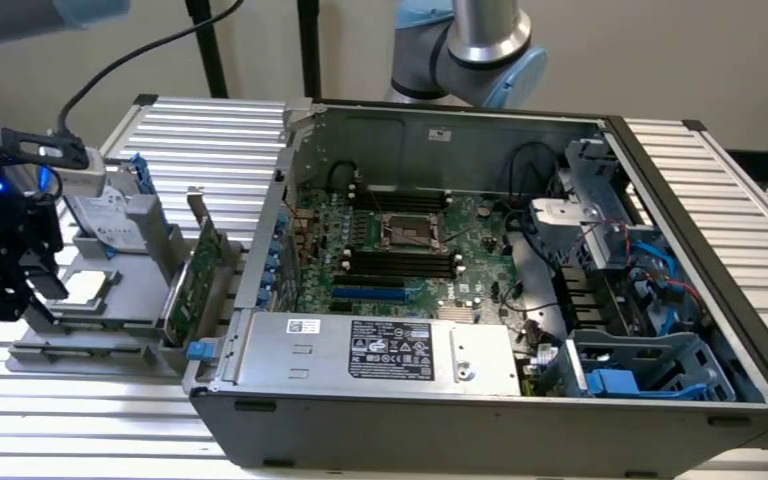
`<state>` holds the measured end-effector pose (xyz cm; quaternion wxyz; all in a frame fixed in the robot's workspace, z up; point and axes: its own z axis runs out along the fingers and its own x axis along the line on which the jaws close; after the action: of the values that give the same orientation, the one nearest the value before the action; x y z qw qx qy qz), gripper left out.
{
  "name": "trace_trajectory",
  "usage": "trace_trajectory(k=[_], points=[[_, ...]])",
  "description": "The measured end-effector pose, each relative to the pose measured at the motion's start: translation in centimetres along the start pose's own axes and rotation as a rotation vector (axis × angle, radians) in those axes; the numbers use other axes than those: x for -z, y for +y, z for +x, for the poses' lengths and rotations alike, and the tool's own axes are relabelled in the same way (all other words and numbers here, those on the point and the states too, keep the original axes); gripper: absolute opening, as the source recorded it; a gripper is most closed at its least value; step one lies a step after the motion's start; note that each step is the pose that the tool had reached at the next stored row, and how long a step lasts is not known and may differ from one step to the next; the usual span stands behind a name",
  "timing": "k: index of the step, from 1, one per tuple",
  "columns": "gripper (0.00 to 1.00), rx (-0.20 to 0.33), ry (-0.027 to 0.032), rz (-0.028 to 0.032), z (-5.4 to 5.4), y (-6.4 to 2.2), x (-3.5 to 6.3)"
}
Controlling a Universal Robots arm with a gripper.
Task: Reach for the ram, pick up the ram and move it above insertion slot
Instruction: 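Pick up the ram and move it above insertion slot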
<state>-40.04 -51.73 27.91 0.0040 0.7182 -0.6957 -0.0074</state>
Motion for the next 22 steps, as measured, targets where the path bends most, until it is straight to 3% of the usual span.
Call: trace_trajectory(k=[8,22], points=[[0.36,0.000,0.0001,-0.0002,0.4,-0.14,-1.44],[0.36,0.000,0.0001,-0.0001,0.2,-0.55,-3.98]])
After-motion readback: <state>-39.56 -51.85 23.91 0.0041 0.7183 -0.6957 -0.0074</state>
